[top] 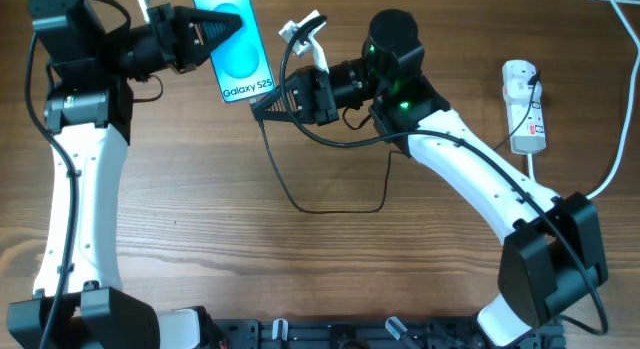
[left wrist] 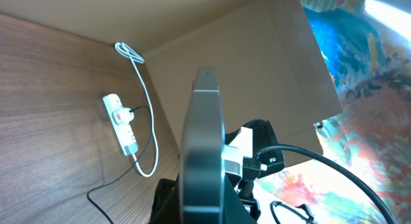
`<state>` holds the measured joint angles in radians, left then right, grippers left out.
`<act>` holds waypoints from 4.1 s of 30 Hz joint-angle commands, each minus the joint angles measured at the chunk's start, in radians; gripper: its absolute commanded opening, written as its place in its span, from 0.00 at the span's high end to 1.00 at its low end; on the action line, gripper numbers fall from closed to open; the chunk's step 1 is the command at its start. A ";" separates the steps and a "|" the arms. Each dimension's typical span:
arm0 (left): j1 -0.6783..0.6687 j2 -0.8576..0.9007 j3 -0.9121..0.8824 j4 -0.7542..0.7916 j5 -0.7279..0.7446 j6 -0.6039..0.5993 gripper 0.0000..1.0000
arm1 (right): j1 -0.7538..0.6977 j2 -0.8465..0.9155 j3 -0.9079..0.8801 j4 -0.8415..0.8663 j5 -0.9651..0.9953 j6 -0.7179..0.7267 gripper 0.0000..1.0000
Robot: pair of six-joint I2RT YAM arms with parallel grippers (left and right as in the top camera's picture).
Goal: Plug charger to phone and switch on socket
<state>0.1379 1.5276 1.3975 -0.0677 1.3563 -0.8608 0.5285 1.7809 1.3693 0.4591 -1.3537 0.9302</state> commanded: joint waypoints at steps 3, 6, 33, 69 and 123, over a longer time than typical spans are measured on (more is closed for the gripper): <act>-0.029 -0.009 0.009 -0.003 0.026 0.046 0.96 | -0.005 0.000 0.012 0.019 -0.005 -0.010 0.96; -0.029 -0.009 0.009 -0.003 0.027 0.045 0.96 | -0.005 0.000 0.012 0.020 -0.005 -0.005 0.96; -0.067 -0.009 0.009 -0.004 0.023 0.072 0.96 | -0.004 0.000 0.012 0.084 -0.012 0.066 0.96; -0.103 -0.009 0.009 -0.103 0.076 0.185 0.96 | -0.027 0.000 0.012 0.297 0.175 0.291 0.96; -0.176 -0.009 0.009 -0.430 -0.061 0.404 0.96 | -0.038 0.000 0.012 0.336 0.258 0.300 0.94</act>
<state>-0.0170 1.5131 1.4311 -0.4736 1.2560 -0.4801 0.4957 1.8156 1.3117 0.7914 -1.2285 1.3235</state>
